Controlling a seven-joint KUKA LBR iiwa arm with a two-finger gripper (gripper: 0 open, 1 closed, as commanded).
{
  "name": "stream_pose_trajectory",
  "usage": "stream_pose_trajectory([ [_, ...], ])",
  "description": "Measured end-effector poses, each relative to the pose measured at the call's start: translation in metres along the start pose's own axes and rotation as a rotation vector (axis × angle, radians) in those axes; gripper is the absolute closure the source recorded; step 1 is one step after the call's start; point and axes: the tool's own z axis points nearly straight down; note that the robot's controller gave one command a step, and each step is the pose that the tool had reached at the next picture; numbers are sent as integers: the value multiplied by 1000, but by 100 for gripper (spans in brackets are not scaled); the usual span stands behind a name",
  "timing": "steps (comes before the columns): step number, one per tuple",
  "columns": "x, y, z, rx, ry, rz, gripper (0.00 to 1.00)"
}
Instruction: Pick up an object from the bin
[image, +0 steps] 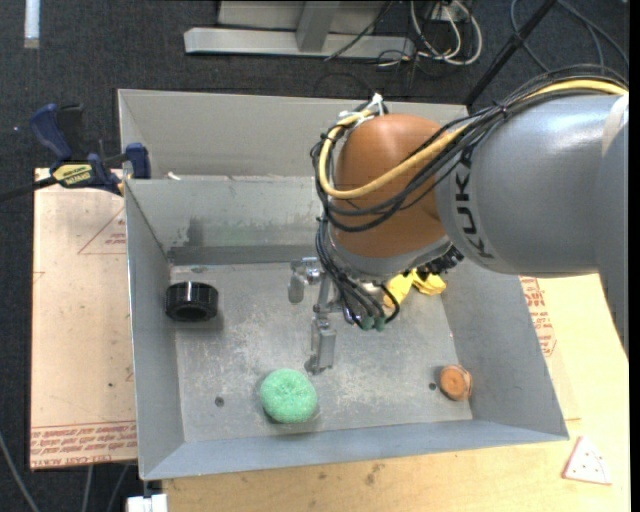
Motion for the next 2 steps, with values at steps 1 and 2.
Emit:
stream_pose_trajectory([
  [1, 14, 1, -1, -4, -33, -3, 0],
  [2, 33, -1, 41, 0, -17, -161, 0],
])
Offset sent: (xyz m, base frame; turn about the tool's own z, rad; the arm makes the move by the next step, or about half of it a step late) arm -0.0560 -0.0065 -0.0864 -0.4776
